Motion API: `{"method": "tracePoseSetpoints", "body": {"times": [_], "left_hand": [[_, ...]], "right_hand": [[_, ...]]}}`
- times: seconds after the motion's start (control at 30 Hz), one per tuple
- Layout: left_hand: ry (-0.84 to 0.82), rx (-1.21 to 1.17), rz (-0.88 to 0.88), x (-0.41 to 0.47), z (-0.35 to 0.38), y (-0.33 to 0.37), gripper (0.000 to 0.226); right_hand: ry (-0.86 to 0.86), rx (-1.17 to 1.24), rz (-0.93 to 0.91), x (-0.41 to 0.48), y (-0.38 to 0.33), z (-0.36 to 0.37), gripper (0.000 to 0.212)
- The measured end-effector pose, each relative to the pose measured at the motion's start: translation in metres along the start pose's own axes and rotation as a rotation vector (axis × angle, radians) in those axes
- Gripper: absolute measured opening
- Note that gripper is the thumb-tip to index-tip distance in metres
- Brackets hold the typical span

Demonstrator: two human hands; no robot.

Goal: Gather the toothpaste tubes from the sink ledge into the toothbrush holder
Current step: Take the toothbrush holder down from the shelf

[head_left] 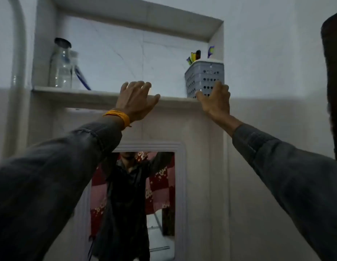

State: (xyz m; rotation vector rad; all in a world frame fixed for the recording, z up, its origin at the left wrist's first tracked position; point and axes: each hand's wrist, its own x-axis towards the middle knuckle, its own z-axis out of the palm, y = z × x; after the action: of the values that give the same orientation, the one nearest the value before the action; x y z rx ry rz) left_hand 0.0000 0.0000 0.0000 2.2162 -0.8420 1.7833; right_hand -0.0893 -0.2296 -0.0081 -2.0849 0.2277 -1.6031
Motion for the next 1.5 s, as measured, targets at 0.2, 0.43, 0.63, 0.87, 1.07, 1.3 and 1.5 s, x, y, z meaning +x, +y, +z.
{"method": "tracePoseSetpoints", "body": {"times": [0.2, 0.43, 0.63, 0.87, 1.07, 1.3, 1.5], "left_hand": [[-0.396, 0.113, -0.127, 0.033, 0.013, 0.007, 0.076], [-0.494, 0.138, -0.155, 0.039, 0.013, 0.003, 0.078], [-0.514, 0.152, -0.171, 0.037, 0.011, 0.005, 0.073], [-0.394, 0.029, -0.155, 0.014, 0.0, 0.011, 0.065], [-0.163, -0.22, -0.136, -0.047, -0.021, 0.024, 0.055], [-0.239, -0.293, -0.117, -0.19, -0.012, 0.034, 0.044], [-0.507, -0.373, -0.272, -0.364, 0.024, 0.036, 0.049]], "right_hand": [[-0.013, -0.014, 0.073, 0.047, 0.0, 0.016, 0.096], [0.026, 0.044, 0.13, 0.057, -0.001, 0.033, 0.116], [-0.003, 0.14, 0.235, 0.056, -0.009, 0.015, 0.119], [0.036, 0.194, 0.216, 0.022, -0.021, -0.017, 0.114], [0.042, 0.337, 0.212, -0.055, -0.003, -0.032, 0.131], [-0.098, 0.295, 0.327, -0.211, 0.075, 0.009, 0.13], [-0.267, 0.209, 0.541, -0.395, 0.152, 0.048, 0.11]]}}
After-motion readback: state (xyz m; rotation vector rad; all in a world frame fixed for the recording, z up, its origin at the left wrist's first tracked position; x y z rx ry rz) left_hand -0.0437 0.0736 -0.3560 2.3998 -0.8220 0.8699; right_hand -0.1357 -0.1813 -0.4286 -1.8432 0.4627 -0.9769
